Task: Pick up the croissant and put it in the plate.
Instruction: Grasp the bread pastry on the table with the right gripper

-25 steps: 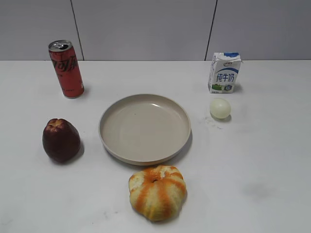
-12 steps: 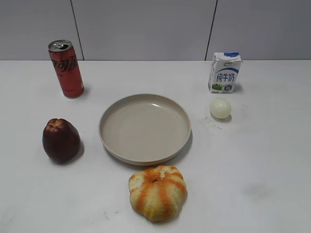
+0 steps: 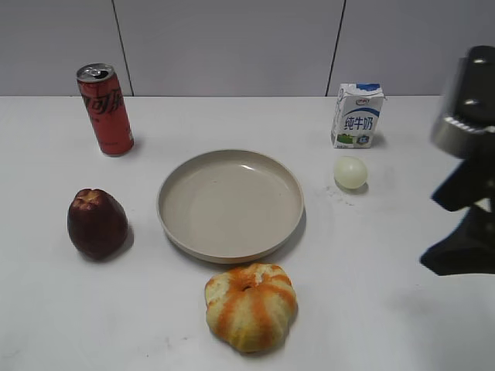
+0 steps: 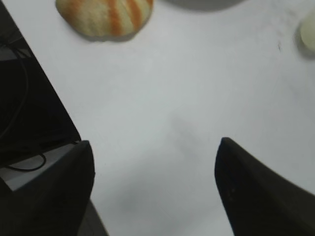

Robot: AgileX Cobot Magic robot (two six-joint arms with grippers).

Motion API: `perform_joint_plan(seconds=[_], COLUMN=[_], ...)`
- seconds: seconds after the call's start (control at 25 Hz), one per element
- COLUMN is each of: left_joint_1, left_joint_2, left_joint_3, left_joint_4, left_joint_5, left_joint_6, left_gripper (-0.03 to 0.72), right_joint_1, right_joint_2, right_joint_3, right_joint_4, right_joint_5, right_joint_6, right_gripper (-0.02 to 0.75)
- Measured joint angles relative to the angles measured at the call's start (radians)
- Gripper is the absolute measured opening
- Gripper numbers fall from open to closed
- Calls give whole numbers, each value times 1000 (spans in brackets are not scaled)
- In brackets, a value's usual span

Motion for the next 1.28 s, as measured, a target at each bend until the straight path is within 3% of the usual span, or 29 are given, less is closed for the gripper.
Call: perform_joint_plan(seconds=[0.16, 0.6, 1.08, 1.2, 1.28], left_joint_1=[0, 0, 0, 0, 0], left_joint_2=[0, 0, 0, 0, 0], left_joint_3=[0, 0, 0, 0, 0], left_joint_4=[0, 0, 0, 0, 0], left_joint_5=[0, 0, 0, 0, 0], left_joint_6=[0, 0, 0, 0, 0], left_gripper=[235, 235, 235, 235, 235], right_joint_1=[147, 423, 482, 484, 484], right_joint_2=[166, 601, 800, 813, 815], right_joint_3=[-75, -254, -303, -308, -308], right_joint_4=[-29, -148, -185, -187, -187], right_joint_5=[-64, -101, -179, -185, -185], right_joint_6=[-91, -128, -129, -129, -129], right_gripper=[571, 571, 565, 507, 412])
